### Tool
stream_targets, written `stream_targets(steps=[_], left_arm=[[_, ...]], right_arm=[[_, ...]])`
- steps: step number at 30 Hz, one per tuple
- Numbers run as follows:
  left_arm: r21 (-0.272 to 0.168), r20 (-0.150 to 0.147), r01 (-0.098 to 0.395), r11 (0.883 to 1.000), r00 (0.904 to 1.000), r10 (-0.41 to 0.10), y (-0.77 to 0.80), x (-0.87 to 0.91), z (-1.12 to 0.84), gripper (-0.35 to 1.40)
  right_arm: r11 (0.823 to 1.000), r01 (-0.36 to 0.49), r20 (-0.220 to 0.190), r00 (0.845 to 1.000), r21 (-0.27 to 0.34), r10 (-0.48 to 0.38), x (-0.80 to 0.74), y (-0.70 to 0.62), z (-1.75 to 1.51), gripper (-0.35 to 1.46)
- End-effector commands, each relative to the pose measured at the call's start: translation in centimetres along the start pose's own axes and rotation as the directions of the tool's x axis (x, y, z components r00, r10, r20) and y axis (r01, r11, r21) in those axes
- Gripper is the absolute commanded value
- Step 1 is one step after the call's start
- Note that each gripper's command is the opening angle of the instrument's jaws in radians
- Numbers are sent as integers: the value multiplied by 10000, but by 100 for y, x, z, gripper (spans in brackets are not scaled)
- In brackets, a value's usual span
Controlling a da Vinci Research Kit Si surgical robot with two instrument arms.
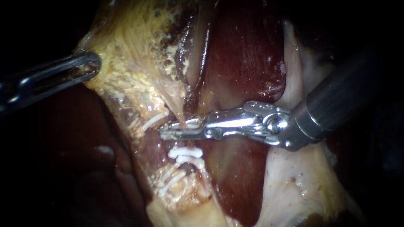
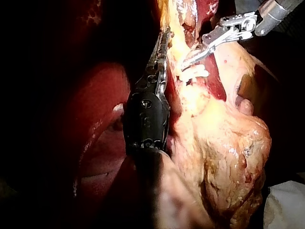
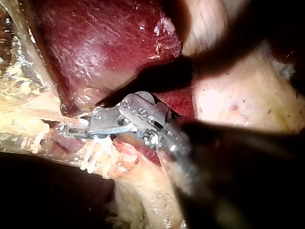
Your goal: Going back third clip right tube
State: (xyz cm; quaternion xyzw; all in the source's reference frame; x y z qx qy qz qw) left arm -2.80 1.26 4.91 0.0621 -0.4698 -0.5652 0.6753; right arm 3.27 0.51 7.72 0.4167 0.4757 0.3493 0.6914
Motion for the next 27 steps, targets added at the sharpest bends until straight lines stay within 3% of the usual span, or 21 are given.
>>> stream_targets(steps=[1,9,11,12,13,15,27], left_arm=[[19,-8,-5,10000,10000,5,-1,0,0,-35],[182,-48,-9,9998,10000,9,-6,2,-1,-35],[180,-48,-8,9998,10000,9,-6,2,-1,-35],[181,-48,-8,9998,10000,9,-6,2,-1,-35],[181,-48,-8,9998,10000,9,-6,2,-1,-35],[181,-48,-8,9998,10000,9,-6,2,-1,-35],[184,-50,-9,9998,10000,10,-6,2,-1,-35]], right_arm=[[10000,5,8,10000,2,-5,-1,0,0,-35],[10000,13,18,10000,15,-13,-2,-1,-1,-35],[10000,13,35,10000,42,-13,-2,-1,-2,-1],[10000,13,37,10000,45,-13,-2,-1,-2,28],[9998,189,43,9998,52,-190,-2,-1,-3,42],[9988,486,25,9988,72,-486,-2,-1,-3,53],[9770,2115,-345,9770,269,-2106,-7,-10,-11,60]])
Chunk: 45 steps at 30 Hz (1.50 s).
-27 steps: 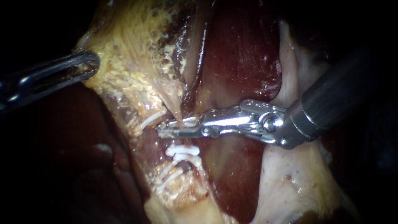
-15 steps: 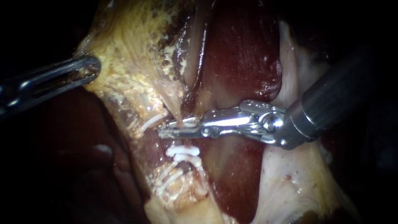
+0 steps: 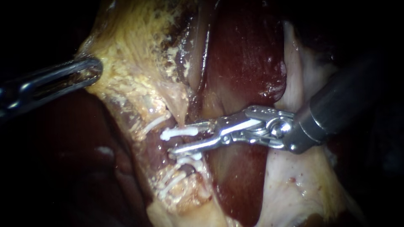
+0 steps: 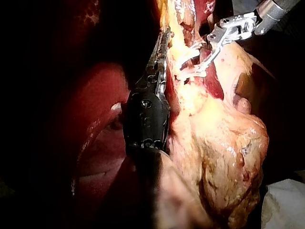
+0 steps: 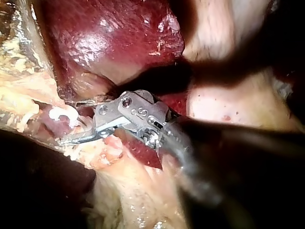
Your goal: Going back third clip right tube
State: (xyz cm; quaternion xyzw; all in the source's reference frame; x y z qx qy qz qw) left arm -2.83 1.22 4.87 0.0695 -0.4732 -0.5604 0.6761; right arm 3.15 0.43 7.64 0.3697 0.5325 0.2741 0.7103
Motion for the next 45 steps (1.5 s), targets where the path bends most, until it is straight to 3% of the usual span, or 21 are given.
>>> stream_targets(steps=[1,7,11,15,23,29,36,45], left_arm=[[2,1,0,10000,10000,0,0,0,0,-35],[2,0,0,10000,10000,0,0,0,0,-35],[5,0,0,10000,10000,0,0,0,0,-35],[5,-1,0,10000,10000,0,0,0,0,-35],[16,-1,-6,10000,10000,6,3,1,2,-35],[8,11,-72,10000,10000,72,3,3,4,-35],[91,109,-47,9999,9999,46,6,27,27,-35],[172,-562,-45,9998,9984,54,5,78,85,-35]], right_arm=[[9999,152,5,9999,20,-152,1,-3,-3,60],[9850,1716,70,9851,160,-1718,2,-9,-24,60],[9476,3191,93,9476,161,-3193,2,-13,-47,60],[9121,4100,119,9120,42,-4100,5,-20,-72,60],[8687,4952,-130,8687,24,-4952,28,-45,-119,60],[8552,5183,-237,8549,-54,-5182,48,-59,-137,60],[8524,5228,-294,8520,-61,-5228,49,-61,-138,60],[8505,5258,-287,8501,-77,-5258,44,-60,-133,60]])
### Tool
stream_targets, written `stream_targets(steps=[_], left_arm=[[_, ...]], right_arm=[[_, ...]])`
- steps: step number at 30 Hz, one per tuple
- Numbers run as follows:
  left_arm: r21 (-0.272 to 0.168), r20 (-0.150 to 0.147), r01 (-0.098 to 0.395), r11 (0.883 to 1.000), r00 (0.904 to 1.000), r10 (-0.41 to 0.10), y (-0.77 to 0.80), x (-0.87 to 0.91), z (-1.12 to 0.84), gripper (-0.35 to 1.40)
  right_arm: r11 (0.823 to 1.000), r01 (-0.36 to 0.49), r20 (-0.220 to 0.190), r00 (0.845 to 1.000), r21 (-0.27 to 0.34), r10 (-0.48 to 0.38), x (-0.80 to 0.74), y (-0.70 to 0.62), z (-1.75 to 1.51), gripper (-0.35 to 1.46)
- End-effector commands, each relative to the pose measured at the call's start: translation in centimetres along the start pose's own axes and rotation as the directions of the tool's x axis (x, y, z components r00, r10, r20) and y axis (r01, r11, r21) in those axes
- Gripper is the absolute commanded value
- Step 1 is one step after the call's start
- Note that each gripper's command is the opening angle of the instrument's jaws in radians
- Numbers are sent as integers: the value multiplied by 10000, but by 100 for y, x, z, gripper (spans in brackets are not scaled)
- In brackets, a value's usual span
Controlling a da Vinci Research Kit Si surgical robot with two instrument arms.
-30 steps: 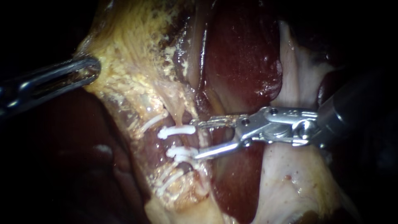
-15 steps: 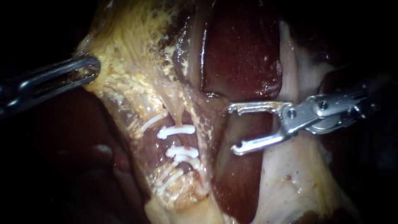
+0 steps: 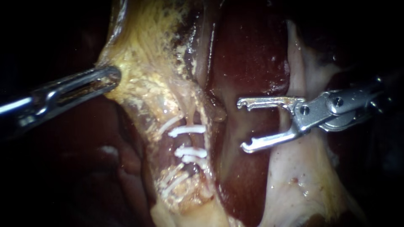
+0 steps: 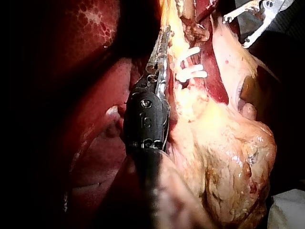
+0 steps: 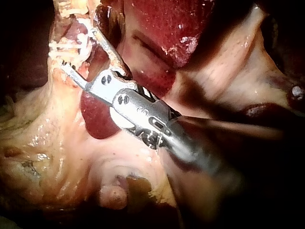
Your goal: Going back third clip right tube
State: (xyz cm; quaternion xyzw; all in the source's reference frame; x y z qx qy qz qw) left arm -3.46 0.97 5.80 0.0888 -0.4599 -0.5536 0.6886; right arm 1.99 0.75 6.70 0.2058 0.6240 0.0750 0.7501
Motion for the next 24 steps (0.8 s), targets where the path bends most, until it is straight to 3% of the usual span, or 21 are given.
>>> stream_targets(steps=[1,9,24], left_arm=[[39,-96,-33,10000,9999,34,-1,4,6,-35],[141,-261,-98,9999,9996,102,-9,15,41,-35],[166,-293,-116,9998,9995,121,-10,16,44,-35]], right_arm=[[10000,-1,6,10000,1,1,0,-1,1,60],[10000,-4,7,10000,-11,4,1,0,3,60],[10000,-9,6,10000,-7,9,1,0,2,60]])
